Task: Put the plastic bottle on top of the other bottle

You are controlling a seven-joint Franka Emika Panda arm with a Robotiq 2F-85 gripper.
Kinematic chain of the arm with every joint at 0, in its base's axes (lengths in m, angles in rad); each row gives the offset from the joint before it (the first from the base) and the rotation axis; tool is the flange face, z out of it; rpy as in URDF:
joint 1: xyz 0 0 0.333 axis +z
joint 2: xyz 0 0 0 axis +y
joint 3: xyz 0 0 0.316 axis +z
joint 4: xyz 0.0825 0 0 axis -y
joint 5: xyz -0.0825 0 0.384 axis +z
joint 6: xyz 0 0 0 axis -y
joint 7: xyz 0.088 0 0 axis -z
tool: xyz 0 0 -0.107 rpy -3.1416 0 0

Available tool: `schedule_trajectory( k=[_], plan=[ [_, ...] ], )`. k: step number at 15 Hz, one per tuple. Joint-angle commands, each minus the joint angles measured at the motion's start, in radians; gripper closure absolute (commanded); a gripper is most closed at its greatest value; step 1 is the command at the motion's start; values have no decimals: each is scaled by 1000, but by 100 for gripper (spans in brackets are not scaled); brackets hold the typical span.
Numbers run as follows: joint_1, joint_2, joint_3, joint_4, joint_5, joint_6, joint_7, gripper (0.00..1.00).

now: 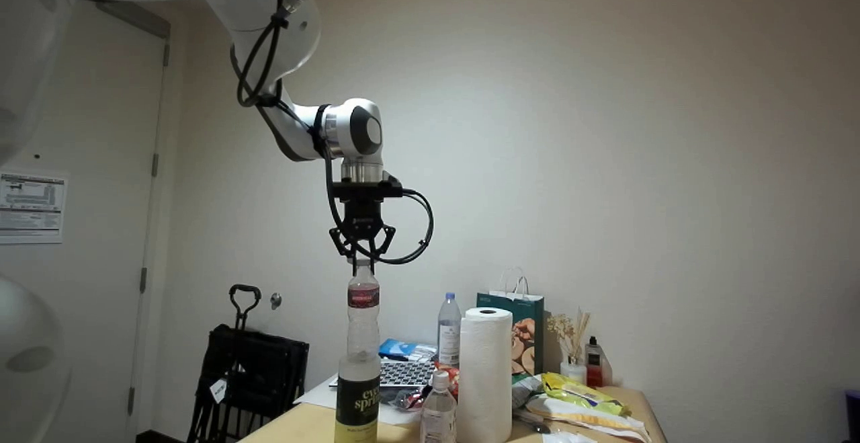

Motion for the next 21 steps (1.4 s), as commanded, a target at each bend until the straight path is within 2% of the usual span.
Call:
schedule_trajectory(
  k=[1, 5, 6, 7, 8, 14, 21],
  plan=[
    [-12, -3, 4, 2, 12, -24, -39, 92],
    [-11, -4, 4, 4, 7, -32, -36, 92],
    [-11, -2, 4, 7, 7, -43, -33, 43],
    [-11, -2, 4, 9, 8, -49, -37, 42],
    [-11, -2, 5, 10, 8, -55, -38, 37],
    [-10, -6, 6, 13, 5, -64, -45, 0],
    [-9, -9, 6, 17, 3, -68, -59, 0]
  ],
)
